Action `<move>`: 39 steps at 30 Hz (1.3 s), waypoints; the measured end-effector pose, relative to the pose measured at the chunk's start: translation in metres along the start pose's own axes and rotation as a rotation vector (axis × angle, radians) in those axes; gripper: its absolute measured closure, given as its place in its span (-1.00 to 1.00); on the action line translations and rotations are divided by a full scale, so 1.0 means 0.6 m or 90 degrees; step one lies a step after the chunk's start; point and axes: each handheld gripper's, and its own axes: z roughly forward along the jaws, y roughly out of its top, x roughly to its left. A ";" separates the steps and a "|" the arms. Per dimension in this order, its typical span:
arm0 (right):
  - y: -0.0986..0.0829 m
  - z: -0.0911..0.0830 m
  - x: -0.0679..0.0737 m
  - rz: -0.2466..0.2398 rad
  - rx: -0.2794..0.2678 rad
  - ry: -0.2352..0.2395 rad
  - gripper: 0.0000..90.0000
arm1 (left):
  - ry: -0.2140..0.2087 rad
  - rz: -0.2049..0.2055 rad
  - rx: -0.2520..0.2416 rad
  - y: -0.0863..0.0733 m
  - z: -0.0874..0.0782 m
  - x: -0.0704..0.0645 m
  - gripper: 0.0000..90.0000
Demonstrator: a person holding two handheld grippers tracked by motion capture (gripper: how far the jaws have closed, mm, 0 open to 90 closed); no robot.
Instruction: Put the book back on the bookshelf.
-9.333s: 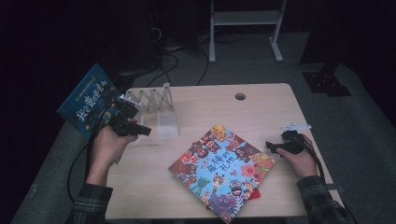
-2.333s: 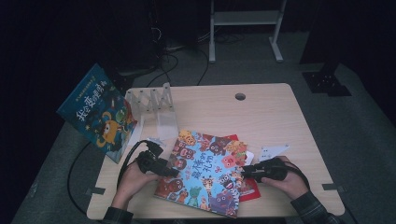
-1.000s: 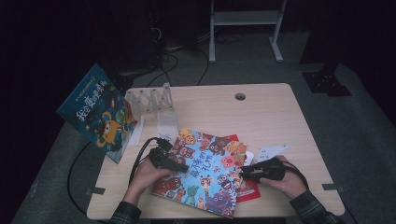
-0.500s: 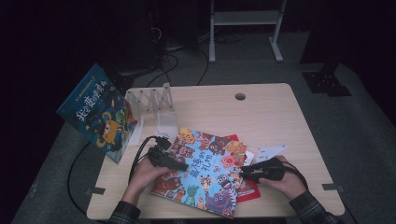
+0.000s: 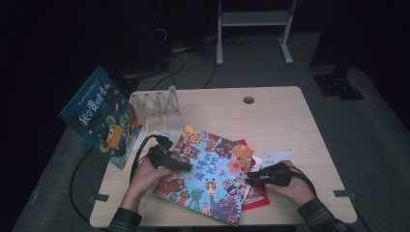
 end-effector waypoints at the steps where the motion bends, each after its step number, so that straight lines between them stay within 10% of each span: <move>1: 0.000 0.000 0.000 0.000 0.001 0.000 0.61 | 0.001 0.003 0.001 0.001 -0.001 -0.002 -1.00; 39: 0.022 0.029 0.008 0.008 -0.006 -0.019 0.66 | 0.017 0.077 -0.007 0.093 -0.077 -0.050 -0.89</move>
